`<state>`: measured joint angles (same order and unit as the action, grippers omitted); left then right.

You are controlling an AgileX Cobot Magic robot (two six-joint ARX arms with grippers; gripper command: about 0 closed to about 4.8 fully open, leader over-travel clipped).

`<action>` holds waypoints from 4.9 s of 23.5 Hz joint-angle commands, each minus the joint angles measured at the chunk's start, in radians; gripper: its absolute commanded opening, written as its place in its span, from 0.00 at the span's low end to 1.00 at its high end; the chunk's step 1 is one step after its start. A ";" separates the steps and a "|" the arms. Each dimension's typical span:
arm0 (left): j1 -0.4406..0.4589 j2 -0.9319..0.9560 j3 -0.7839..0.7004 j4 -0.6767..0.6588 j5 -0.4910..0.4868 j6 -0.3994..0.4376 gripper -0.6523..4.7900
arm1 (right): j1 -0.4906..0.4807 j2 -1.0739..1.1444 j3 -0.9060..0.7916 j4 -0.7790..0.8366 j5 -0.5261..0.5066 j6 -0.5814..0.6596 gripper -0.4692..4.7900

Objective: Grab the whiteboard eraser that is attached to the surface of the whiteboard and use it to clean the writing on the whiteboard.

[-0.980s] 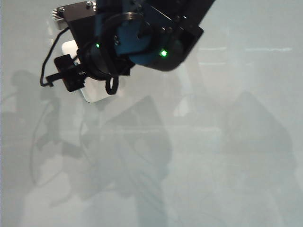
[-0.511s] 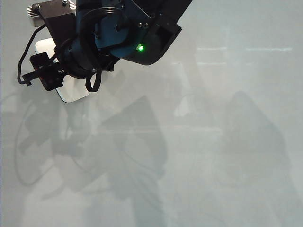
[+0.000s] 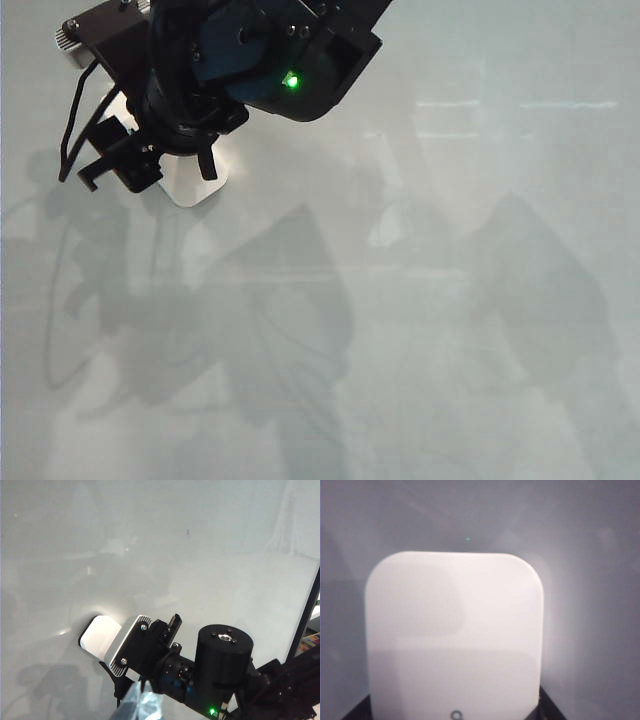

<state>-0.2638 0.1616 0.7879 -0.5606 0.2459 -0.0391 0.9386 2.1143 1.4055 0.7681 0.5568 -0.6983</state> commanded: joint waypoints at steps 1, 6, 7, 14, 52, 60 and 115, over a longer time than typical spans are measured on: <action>0.002 0.001 0.001 0.023 -0.007 -0.002 0.11 | -0.016 -0.019 0.015 0.167 0.122 -0.082 0.26; 0.002 0.001 0.001 0.021 -0.024 -0.002 0.11 | -0.016 -0.014 0.015 0.029 -0.121 0.078 0.26; 0.002 0.001 0.001 0.020 -0.025 -0.002 0.11 | -0.016 -0.007 0.015 0.023 -0.137 0.101 0.26; 0.002 0.001 0.001 0.019 -0.024 -0.002 0.11 | -0.003 0.065 0.013 0.008 -0.208 0.159 0.26; 0.002 0.001 0.001 0.023 -0.025 -0.002 0.11 | 0.132 -0.116 0.011 0.077 0.407 -0.384 0.26; 0.002 0.001 0.001 0.016 -0.098 0.004 0.11 | 0.212 -0.314 -0.001 0.003 0.544 -0.383 0.26; 0.002 0.000 -0.234 0.150 -0.085 0.002 0.11 | 0.819 -2.061 -0.804 -0.866 0.309 0.167 0.26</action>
<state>-0.2638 0.1627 0.5518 -0.4225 0.1562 -0.0387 1.7554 0.0532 0.5968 -0.1047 0.8814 -0.5289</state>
